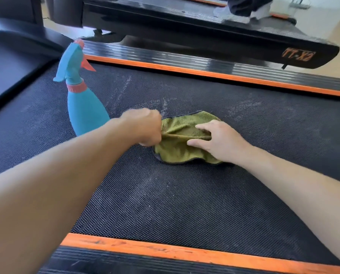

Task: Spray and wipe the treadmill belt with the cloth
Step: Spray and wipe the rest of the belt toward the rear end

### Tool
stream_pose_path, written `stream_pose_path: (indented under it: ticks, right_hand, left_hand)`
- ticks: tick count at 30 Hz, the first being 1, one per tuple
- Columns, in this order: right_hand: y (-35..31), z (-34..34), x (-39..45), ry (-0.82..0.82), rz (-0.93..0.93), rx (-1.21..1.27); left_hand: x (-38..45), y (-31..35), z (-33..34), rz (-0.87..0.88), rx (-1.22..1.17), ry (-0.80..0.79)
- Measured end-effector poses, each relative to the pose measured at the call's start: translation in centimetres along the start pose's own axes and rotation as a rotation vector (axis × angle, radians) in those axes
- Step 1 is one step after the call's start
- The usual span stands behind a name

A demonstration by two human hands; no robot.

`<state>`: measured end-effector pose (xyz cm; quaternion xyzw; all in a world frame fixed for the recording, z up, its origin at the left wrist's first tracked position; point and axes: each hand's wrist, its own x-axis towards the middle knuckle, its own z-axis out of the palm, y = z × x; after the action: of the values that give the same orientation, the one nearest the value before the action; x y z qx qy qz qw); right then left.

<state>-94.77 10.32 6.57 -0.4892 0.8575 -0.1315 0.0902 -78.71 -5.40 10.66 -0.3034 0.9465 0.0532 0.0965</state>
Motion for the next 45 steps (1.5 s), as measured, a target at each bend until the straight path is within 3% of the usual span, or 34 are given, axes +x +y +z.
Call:
stream_pose_path:
  ticks: [3, 6, 12, 18, 22, 26, 29, 30, 33, 35, 39, 41, 43, 45]
  right_hand:
    - [0.7, -0.4, 0.2, -0.123, -0.028, 0.007]
    - [1.0, -0.4, 0.1, -0.07, -0.019, 0.026]
    - [0.1, 1.5, -0.7, -0.127, -0.039, -0.001]
    - [-0.8, 1.9, -1.4, 0.02, -0.028, -0.147]
    - [-1.1, 1.1, 0.2, -0.266, 0.058, -0.049]
    - [-2.9, 0.3, 0.7, -0.273, 0.141, 0.268]
    - [-3.9, 1.0, -1.0, -0.241, 0.003, 0.149]
    - [-4.3, 1.6, -2.2, -0.188, -0.035, 0.172]
    - [-5.0, 3.9, -4.8, -0.105, -0.26, 0.164]
    - [-3.7, 3.7, -3.7, -0.106, -0.276, 0.103]
    - [0.6, 1.5, 1.4, -0.111, 0.104, 0.043]
    - [0.9, 1.5, 2.4, -0.08, 0.204, 0.027]
    - [-1.2, 2.4, 1.4, -0.036, 0.101, 0.02]
    - [-4.3, 3.5, -1.1, -0.055, -0.124, 0.046]
  left_hand:
    - [-0.1, -0.2, -1.1, -0.079, 0.004, 0.13]
    - [-0.5, 0.2, -0.8, -0.092, 0.054, 0.097]
    - [0.1, 1.0, 1.3, 0.144, -0.046, -0.057]
    - [0.4, 2.3, 1.7, 0.156, -0.118, 0.098]
    - [0.3, 3.2, 1.8, 0.176, -0.362, -0.084]
    - [0.3, 2.9, 0.9, 0.133, -0.441, -0.189]
    - [0.5, 1.3, -0.5, 0.043, -0.451, -0.265]
    - [0.8, 0.6, -0.7, 0.006, -0.418, -0.237]
    - [1.5, -0.9, -0.4, -0.1, -0.314, 0.042]
    - [1.5, -0.9, 0.1, -0.102, -0.361, 0.121]
    - [1.2, -0.7, 0.6, -0.055, -0.403, 0.119]
    - [1.0, -0.6, 0.6, -0.043, -0.402, 0.119]
    - [1.0, -0.6, 0.5, -0.053, -0.394, 0.14]
    - [1.0, -0.6, 0.4, -0.074, -0.388, 0.168]
